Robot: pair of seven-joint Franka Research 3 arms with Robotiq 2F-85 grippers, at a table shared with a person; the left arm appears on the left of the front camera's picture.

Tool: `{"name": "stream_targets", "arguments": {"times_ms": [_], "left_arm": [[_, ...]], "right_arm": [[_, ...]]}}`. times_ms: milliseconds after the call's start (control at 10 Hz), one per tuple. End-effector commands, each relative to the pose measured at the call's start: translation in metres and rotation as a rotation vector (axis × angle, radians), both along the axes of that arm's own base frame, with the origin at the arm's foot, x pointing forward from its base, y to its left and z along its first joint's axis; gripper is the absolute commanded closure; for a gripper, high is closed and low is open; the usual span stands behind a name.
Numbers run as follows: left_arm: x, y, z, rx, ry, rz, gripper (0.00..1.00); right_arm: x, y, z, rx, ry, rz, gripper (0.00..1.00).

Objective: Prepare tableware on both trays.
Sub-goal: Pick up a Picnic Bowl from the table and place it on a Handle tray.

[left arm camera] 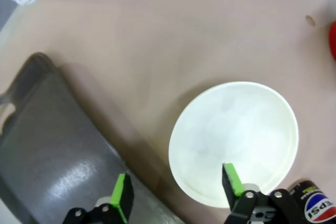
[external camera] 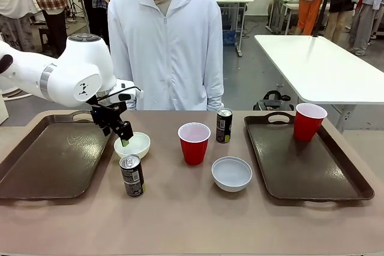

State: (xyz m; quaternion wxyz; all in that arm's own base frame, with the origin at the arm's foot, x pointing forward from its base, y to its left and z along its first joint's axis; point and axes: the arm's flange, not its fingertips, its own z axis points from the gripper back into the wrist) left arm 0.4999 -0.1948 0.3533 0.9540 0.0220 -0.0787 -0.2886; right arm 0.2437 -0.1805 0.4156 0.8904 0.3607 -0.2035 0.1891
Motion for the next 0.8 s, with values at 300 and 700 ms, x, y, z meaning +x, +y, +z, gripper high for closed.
{"name": "stream_targets", "arguments": {"times_ms": [300,700], "left_arm": [[0.0121,0.0069,-0.0076,-0.012,-0.01,-0.039,0.63],[0.0143,0.0088,-0.0083,-0.021,0.001,-0.03,1.0]], "right_arm": [[0.0002,-0.0002,-0.0008,0.015,-0.012,0.006,0.0],[0.0002,-0.0002,-0.0008,0.015,-0.012,0.006,0.0]]}}
